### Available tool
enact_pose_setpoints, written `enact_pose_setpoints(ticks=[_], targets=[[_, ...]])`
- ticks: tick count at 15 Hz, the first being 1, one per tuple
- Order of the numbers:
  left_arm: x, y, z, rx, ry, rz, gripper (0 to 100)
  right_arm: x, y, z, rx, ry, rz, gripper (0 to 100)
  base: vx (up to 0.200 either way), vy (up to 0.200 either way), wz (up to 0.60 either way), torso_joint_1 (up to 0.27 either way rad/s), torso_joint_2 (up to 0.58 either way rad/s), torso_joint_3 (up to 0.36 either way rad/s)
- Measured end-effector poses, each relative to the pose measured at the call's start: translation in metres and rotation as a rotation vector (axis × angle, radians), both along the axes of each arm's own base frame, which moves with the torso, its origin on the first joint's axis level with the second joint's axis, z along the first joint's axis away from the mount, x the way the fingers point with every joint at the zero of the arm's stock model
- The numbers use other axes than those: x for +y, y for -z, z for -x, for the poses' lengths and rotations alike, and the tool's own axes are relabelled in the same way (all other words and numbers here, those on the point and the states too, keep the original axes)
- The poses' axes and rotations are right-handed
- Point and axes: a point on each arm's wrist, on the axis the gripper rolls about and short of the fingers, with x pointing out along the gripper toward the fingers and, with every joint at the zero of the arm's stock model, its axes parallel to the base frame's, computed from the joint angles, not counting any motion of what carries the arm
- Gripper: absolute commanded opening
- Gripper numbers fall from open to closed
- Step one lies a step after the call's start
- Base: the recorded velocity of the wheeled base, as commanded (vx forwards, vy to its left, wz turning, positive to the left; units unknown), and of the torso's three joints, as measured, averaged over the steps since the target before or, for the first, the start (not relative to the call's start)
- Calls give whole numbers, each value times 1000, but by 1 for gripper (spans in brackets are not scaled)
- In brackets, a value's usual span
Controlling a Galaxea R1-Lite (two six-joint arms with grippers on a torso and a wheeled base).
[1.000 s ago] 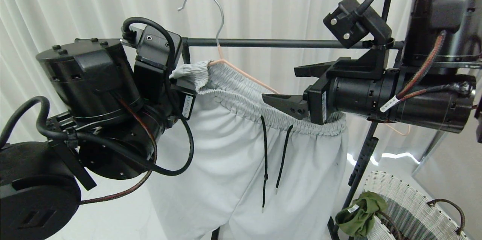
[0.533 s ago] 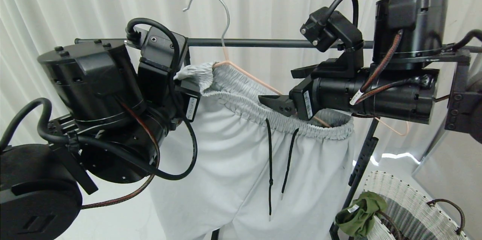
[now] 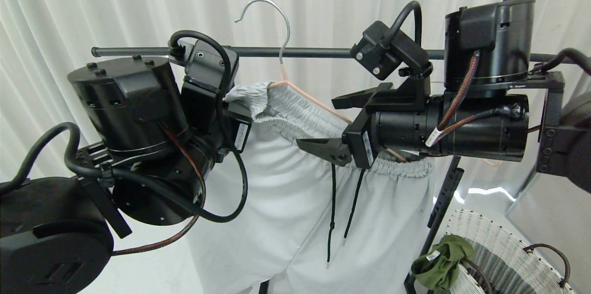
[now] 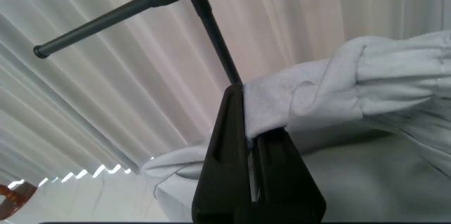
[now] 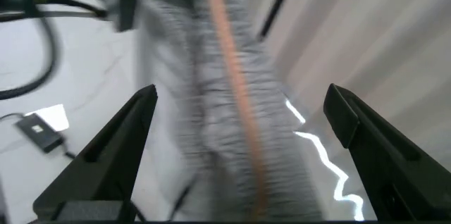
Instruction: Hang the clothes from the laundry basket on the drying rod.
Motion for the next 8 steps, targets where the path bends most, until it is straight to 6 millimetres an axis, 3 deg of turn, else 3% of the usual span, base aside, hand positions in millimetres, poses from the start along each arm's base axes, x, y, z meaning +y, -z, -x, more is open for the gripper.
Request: enact_pose_setpoints(ticks=[5, 8], targets=[[-1, 2, -1, 6, 0, -4, 0, 4, 4, 5, 11, -56, 5, 100, 0, 0, 0, 0, 0, 0], [-1, 3, -1, 9, -1, -7, 0, 1, 3, 0, -1, 0, 8, 100, 0, 0, 0, 0, 0, 0]])
